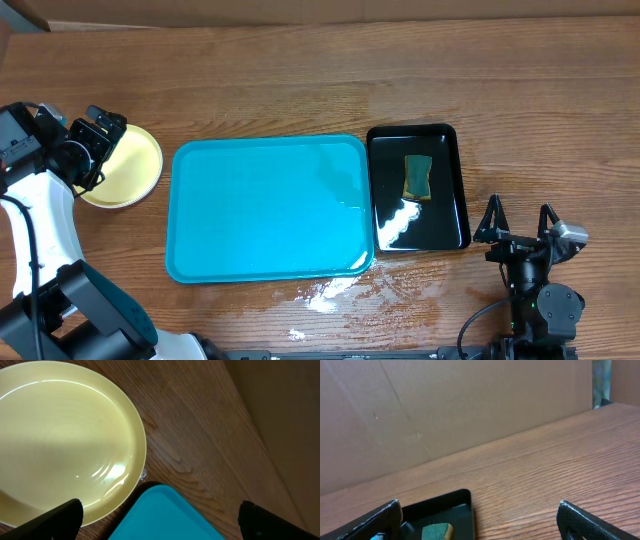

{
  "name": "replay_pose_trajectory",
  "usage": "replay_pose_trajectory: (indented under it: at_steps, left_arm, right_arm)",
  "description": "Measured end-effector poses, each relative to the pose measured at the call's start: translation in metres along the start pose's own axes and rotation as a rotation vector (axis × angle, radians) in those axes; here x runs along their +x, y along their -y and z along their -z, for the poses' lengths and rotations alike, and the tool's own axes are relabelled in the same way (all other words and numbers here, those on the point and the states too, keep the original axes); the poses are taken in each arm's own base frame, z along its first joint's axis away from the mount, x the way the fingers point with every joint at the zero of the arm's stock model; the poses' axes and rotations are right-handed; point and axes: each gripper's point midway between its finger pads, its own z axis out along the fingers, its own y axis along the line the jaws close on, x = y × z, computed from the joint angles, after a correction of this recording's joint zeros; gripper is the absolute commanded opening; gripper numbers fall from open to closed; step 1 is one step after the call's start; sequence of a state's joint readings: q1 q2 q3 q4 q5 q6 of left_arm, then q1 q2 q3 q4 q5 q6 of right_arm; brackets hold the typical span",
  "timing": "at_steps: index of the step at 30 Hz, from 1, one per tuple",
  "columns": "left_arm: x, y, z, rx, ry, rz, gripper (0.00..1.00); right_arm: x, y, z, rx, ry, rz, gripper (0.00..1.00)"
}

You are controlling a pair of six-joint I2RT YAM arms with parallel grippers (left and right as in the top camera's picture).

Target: Clean dirty plates on tray and stack at the side

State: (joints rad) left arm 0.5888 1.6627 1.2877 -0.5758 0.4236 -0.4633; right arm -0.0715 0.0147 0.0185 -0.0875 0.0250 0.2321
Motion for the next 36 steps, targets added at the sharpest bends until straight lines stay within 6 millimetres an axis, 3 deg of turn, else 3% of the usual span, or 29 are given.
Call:
replay_pose_trajectory:
  at_steps: [4,17,36]
  left_arm:
    - [0.0001,-0.0001,-0.0001,0.000,0.000,0.000,1.00]
    - [0.0001,-0.0001,-0.0001,0.000,0.000,0.000,1.00]
    - [0.0001,-0.0001,-0.0001,0.000,0.000,0.000,1.00]
  right_arm:
    - [0.0001,0.0000,0.0000,0.000,0.000,0.010,1.00]
    - [0.0001,0.0000,0.0000,0.000,0.000,0.310,1.00]
    - [0.0002,0.0001,0.0000,0.000,-0.001,0.360,1.00]
